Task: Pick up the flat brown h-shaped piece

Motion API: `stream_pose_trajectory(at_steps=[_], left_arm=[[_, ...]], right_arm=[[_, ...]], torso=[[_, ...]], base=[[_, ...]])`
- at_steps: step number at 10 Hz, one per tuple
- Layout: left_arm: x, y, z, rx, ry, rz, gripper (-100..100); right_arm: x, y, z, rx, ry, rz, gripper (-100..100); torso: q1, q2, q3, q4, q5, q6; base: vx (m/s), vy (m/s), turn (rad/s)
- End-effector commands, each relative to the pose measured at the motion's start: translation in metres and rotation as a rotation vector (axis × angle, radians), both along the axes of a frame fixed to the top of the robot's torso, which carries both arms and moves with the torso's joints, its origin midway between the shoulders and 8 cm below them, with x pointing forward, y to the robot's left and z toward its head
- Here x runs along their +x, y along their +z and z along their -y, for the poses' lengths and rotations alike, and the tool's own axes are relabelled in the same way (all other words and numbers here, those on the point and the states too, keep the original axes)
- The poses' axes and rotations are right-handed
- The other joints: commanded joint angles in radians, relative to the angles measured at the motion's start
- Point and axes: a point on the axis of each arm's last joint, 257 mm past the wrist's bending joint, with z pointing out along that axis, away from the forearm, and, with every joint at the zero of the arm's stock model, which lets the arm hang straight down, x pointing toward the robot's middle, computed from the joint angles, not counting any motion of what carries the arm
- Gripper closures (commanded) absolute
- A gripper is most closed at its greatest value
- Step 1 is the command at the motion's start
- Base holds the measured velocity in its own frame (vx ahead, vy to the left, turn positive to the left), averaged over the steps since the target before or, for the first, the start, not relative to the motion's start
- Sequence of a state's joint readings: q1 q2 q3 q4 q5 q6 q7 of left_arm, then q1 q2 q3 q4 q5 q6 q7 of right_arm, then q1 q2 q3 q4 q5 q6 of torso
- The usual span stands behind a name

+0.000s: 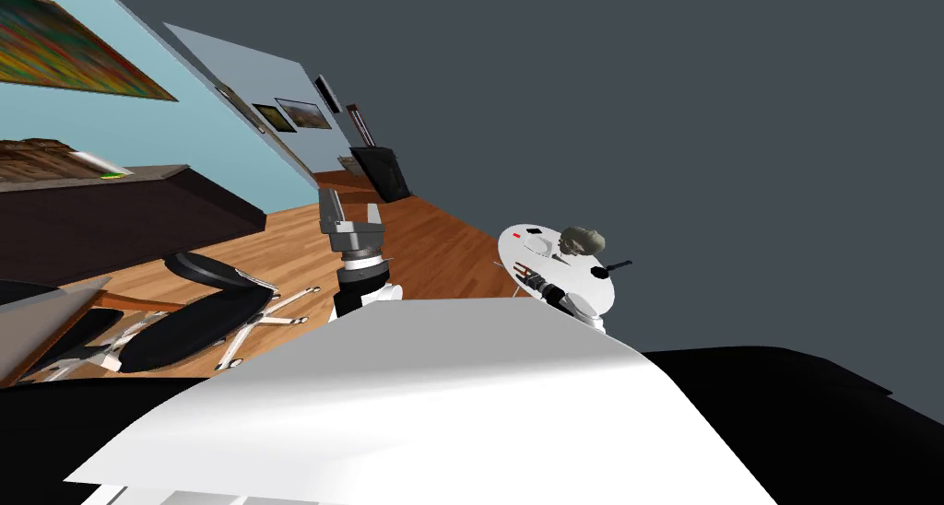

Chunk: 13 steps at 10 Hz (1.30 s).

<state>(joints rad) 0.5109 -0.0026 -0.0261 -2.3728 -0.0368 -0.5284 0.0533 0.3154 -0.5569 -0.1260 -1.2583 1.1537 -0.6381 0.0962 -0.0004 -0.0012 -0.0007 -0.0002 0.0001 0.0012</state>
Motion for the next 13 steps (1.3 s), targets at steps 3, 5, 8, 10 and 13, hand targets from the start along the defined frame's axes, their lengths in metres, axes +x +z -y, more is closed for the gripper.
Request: stream_pose_trajectory(at_steps=[3,5,8,10,13], left_arm=[[0.0,0.0,0.0,0.0,0.0,0.0,0],[0.0,0.0,0.0,0.0,0.0,0.0,0],[0.0,0.0,0.0,0.0,0.0,0.0,0],[0.0,0.0,0.0,0.0,0.0,0.0,0],[0.0,0.0,0.0,0.0,0.0,0.0,0]], right_arm=[[-0.018,-0.025,0.02,-0.074,0.011,-0.074,-100],[-0.036,-0.043,0.037,-0.131,0.022,-0.134,-100],[-0.072,-0.073,0.07,-0.218,0.035,-0.246,-100],[-0.086,-0.082,0.081,-0.27,0.06,-0.29,-100],[-0.113,-0.099,0.099,-0.307,0.063,-0.364,-100]], torso=[[0.0,0.0,0.0,0.0,0.0,0.0],[0.0,0.0,0.0,0.0,0.0,-0.001],[0.0,-0.001,0.0,0.0,0.0,0.0],[0.0,0.0,0.0,0.0,0.0,0.0],[0.0,-0.001,0.0,0.0,0.0,0.0]], base=[[0.017,-0.005,0.132],[0.015,-0.003,0.204],[0.024,-0.009,0.202],[0.022,-0.011,0.221],[0.022,-0.015,0.16]])
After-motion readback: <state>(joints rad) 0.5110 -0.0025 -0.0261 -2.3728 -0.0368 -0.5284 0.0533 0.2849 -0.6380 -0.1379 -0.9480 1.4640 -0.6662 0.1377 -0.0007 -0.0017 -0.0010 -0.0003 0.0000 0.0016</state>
